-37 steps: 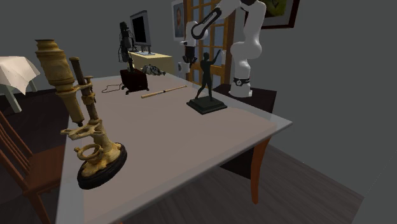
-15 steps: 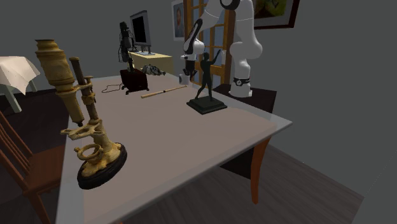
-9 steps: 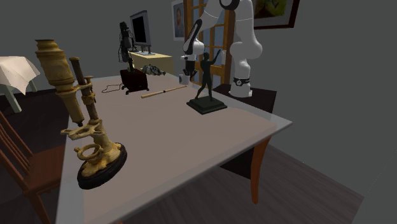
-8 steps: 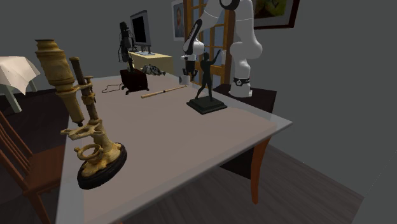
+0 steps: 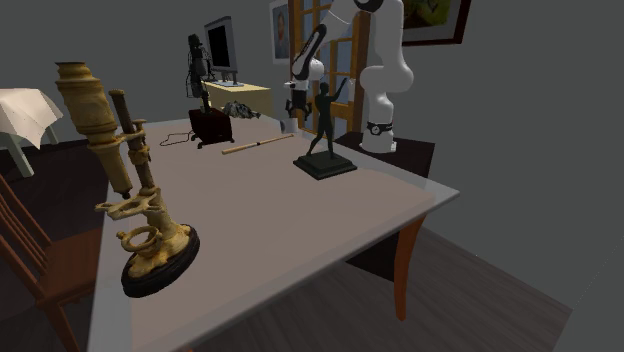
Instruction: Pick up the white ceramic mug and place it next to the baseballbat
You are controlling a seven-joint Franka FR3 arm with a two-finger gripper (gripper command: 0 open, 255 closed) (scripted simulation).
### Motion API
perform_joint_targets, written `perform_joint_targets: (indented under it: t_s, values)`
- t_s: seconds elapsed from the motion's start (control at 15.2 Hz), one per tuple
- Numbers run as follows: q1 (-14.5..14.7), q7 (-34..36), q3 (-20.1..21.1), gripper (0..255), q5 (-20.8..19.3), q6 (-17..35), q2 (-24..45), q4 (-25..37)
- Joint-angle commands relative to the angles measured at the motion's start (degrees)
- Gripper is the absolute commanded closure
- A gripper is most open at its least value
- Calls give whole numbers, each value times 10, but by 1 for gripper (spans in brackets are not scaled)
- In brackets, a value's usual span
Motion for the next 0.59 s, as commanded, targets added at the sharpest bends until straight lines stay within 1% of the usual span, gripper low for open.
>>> perform_joint_targets:
  t_s: [0.0, 0.07, 0.13, 0.53]
  values:
    - [31, 147, -55, 0, -206, -26, -104, -3]
    - [5, 135, -27, 0, -190, -25, -95, -3]
    - [-6, 131, -15, 0, -184, -25, -93, -3]
    - [-8, 130, -13, 0, -184, -25, -92, -3]
